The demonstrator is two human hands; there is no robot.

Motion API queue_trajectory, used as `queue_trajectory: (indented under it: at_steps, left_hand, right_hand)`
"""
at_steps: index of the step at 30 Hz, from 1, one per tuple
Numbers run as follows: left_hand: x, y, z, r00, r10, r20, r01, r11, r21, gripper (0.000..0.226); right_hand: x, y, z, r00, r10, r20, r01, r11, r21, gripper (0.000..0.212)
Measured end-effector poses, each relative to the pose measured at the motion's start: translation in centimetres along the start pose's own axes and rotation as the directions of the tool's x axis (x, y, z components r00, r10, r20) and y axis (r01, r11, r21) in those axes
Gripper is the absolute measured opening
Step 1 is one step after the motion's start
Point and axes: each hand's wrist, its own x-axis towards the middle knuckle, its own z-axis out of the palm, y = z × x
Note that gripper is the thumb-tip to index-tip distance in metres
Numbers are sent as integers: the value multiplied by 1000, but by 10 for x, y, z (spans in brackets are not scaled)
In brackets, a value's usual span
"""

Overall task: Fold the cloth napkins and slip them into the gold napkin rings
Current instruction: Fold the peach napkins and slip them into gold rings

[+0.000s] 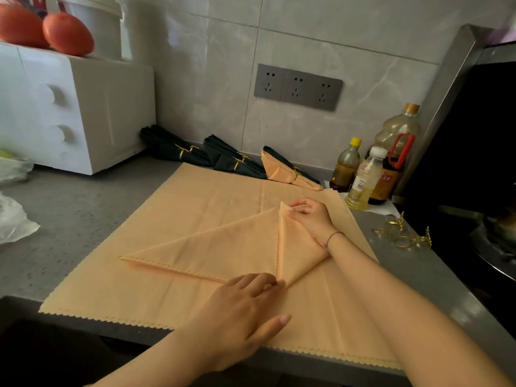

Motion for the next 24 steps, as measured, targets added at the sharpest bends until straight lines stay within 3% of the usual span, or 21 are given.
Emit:
queue_trajectory:
  at_steps: [11,14,18,21,24]
  left_hand:
    - [1,1,1,1000,2,3,-2,1000,25,66]
    - [1,3,0,999,-15,45,14,1000,23,66]
    - [-1,3,0,997,-19,73,16,999,32,69]
    - [-2,2,2,995,-33,92,30,999,40,70]
    - [-2,1,3,992,-52,114,47,998,45,70]
  right_hand:
    - [5,14,16,995,-82,-56,71,981,-180,15]
    - [0,1,3,987,-163,8,157,935,-319,19]
    - [-39,-19,-21,957,-291,13,281,914,-293,27]
    - [-89,-12,-34,933,-311,178,353,887,-298,42]
    - [-135,-4,-37,869,-264,418,453,764,-459,61]
